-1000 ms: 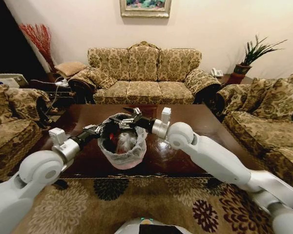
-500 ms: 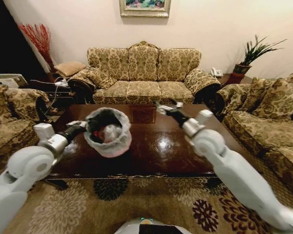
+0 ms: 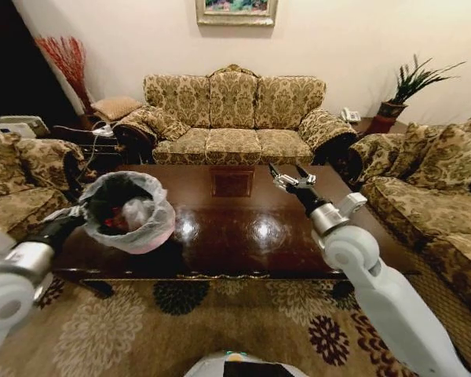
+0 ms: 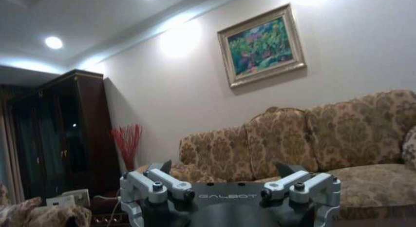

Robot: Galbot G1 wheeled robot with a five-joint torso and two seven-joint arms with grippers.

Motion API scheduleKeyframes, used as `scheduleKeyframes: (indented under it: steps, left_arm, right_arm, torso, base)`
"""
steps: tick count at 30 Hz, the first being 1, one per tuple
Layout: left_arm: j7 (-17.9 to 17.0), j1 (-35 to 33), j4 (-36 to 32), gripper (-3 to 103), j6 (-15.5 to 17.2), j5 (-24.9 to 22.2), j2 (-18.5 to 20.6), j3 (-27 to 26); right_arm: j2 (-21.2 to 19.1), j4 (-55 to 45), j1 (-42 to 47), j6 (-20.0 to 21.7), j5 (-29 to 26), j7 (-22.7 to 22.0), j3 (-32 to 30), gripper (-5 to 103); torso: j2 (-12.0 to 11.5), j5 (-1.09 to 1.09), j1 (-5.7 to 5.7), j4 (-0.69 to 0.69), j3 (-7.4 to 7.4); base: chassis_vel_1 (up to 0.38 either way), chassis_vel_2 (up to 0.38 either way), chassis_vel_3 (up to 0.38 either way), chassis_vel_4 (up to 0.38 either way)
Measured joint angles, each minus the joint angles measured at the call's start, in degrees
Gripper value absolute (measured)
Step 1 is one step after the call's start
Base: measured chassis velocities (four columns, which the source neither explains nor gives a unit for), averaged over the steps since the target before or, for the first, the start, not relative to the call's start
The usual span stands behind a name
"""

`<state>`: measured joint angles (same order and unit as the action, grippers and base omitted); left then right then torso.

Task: Move to the front of the table and place the trash on the table into the trash bin.

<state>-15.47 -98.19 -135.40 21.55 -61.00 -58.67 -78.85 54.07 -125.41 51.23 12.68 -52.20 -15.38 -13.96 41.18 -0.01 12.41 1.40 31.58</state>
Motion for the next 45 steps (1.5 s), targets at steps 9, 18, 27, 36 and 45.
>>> scheduleKeyframes:
  steps: [9, 18, 27, 36, 45]
  left_arm:
    - [-2.11, -0.60, 0.33, 3, -3.89, 4.43, -14.81, -11.87]
    - [-3.41, 0.75, 10.95, 3, -6.83, 5.01, -17.91, -15.23]
    - [-3.32, 3.30, 39.60, 3, -15.62, 9.74, -17.41, -9.90]
    - [1.67, 10.36, 68.57, 3, -26.28, 13.82, -13.40, 2.89]
    - [5.27, 17.16, 83.74, 3, -29.44, 12.35, -12.43, 6.52]
  right_arm:
    - [1.83, 0.26, 2.07, -0.39, 1.29, 0.55, -0.51, 100]
    - [3.18, -0.83, 5.85, -0.69, 2.67, -0.05, -3.93, 100]
    - [3.58, -1.45, 9.70, -0.46, 4.43, 0.03, -6.83, 100]
    - [3.52, -3.82, 13.99, 0.83, 4.51, 0.31, -10.60, 100]
    - [3.12, -6.28, 20.15, 0.86, 4.70, 1.10, -14.62, 100]
  torso:
    - [0.01, 0.06, 0.01, 0.09, 0.01]
    - [0.00, 0.06, 0.03, 0.00, 0.02]
    - [-0.01, -0.02, 0.02, 0.03, 0.02]
    - [-0.01, -0.01, 0.02, 0.02, 0.02]
    - [-0.01, 0.03, 0.02, 0.02, 0.01]
  base:
    - [0.099, -0.097, -0.101, 0.103]
    - [0.008, 0.001, -0.001, 0.009]
    - [0.000, 0.000, 0.000, 0.000]
    - [0.000, 0.000, 0.000, 0.000]
    - [0.000, 0.000, 0.000, 0.000]
